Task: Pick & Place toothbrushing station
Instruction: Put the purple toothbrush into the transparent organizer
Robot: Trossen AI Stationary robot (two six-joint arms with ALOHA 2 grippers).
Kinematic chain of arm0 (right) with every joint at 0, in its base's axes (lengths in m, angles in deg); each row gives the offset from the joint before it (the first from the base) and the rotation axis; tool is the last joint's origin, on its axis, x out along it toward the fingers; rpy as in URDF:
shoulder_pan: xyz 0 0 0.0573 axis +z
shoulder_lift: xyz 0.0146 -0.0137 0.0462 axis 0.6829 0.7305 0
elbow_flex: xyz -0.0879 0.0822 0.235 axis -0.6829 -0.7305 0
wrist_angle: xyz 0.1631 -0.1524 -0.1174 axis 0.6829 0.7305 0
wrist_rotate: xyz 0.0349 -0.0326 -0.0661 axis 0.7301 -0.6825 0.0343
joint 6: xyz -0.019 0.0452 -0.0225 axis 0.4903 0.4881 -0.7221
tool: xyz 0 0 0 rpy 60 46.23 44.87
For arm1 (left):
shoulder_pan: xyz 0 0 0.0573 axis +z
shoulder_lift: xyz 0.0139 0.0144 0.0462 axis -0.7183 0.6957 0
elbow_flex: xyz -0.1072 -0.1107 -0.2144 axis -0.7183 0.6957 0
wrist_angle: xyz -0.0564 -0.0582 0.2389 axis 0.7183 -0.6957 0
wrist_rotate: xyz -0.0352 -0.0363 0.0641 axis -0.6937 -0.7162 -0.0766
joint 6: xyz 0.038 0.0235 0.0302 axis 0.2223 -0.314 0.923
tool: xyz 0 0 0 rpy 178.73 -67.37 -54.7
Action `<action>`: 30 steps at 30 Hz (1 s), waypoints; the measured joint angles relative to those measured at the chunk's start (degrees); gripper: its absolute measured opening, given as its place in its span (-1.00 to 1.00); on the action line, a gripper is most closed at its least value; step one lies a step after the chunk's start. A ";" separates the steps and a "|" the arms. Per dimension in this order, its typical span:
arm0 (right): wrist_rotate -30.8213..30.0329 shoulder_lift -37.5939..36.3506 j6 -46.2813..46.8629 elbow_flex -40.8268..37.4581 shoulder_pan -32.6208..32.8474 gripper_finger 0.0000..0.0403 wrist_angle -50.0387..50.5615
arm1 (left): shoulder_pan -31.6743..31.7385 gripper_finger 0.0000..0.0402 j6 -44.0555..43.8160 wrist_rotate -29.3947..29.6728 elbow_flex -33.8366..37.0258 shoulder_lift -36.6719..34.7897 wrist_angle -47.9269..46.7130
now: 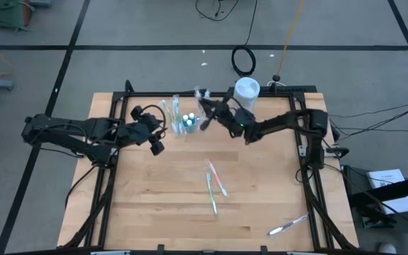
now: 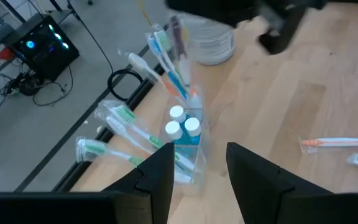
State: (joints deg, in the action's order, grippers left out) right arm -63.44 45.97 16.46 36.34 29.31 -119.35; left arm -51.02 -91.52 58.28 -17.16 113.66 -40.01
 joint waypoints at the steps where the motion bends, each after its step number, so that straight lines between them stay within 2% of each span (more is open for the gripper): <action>1: 0.09 1.03 0.05 0.83 -0.73 -0.93 0.32 | -0.15 -0.24 -0.52 0.00 0.02 0.00 -0.50; 6: 0.30 4.72 1.25 3.00 -3.29 -0.93 3.06 | -1.14 -0.24 -4.58 -0.01 0.13 0.00 -4.16; 12: -0.18 4.73 6.55 3.00 -3.95 -0.93 14.29 | -2.32 -0.24 -6.90 0.01 1.61 0.43 -4.45; 18: -1.07 4.75 7.09 2.97 -3.54 -0.92 17.15 | -2.38 -0.24 -7.49 -0.01 1.63 0.39 -4.29; 25: -1.25 4.80 9.31 2.97 -3.34 -0.75 19.64 | -2.38 -0.24 -10.23 -0.02 1.63 0.42 -4.30; 30: -1.47 4.80 6.97 2.97 -2.85 -0.59 19.64 | -2.38 -0.24 -11.88 -0.01 1.63 1.10 -4.23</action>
State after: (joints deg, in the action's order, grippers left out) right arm -64.91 50.77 23.43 39.31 26.45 -99.71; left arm -53.40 -103.41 58.27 -15.52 114.77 -44.24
